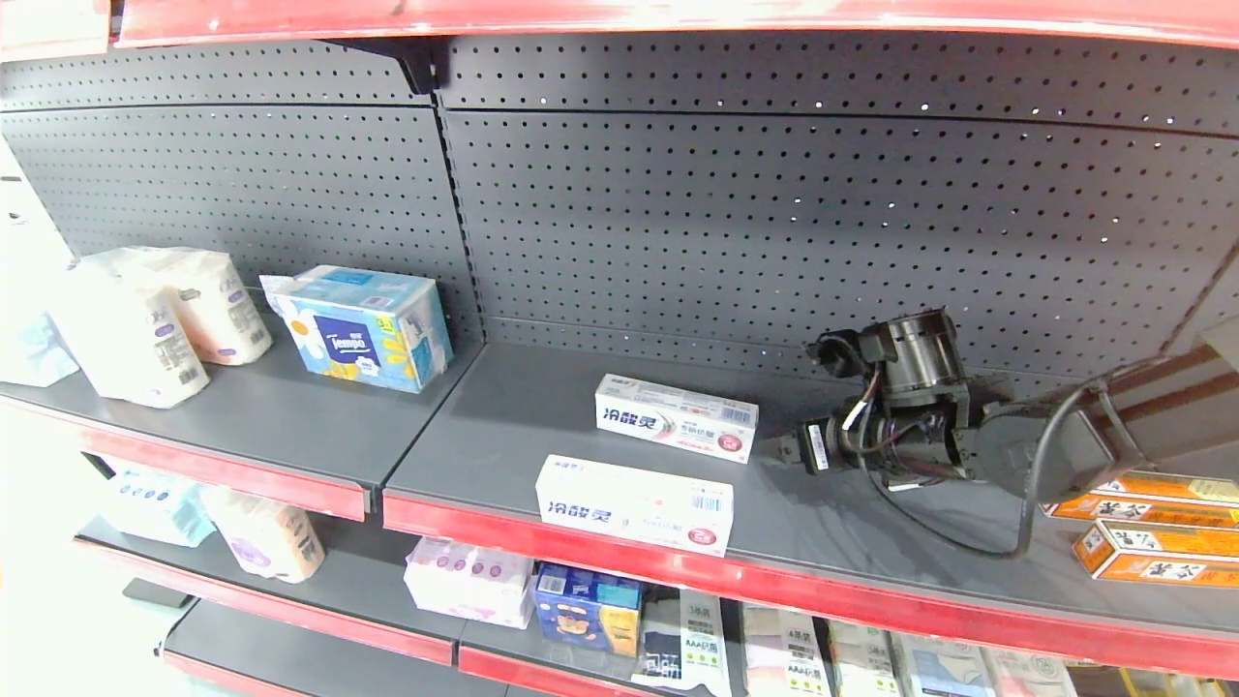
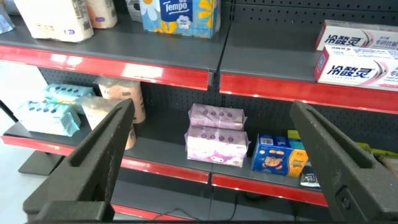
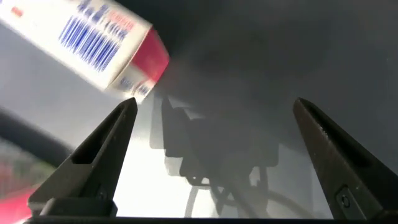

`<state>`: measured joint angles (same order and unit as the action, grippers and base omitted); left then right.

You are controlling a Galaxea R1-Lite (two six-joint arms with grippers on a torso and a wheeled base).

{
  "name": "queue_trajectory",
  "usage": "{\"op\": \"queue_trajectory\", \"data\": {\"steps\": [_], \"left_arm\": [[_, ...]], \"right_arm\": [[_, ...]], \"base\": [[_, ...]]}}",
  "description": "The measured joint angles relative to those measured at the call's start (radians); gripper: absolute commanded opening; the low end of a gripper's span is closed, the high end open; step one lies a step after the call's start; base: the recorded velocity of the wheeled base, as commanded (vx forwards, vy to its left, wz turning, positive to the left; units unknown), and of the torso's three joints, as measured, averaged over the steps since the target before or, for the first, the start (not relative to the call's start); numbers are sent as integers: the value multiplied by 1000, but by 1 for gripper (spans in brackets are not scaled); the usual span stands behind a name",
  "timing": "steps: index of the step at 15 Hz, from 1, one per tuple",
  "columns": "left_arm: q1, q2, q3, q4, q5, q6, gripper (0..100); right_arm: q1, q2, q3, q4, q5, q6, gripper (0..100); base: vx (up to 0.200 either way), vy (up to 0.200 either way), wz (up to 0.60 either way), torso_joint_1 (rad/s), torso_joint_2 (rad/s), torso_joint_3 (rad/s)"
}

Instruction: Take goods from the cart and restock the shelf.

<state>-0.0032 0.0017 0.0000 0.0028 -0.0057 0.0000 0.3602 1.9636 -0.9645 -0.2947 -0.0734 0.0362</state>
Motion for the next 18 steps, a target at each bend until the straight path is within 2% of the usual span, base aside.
{"op": "queue_trajectory", "data": {"steps": [2, 5, 18], "left_arm": [[0, 0, 0, 0, 0, 0, 100], [0, 0, 0, 0, 0, 0, 100], [0, 0, 0, 0, 0, 0, 100]], "right_arm": [[13, -10, 10, -1, 41, -1, 100], [31, -8, 9, -1, 40, 0, 100], [31, 55, -58, -5, -44, 26, 100]], "base": [[0, 0, 0, 0, 0, 0], [0, 0, 0, 0, 0, 0], [0, 0, 0, 0, 0, 0]]}}
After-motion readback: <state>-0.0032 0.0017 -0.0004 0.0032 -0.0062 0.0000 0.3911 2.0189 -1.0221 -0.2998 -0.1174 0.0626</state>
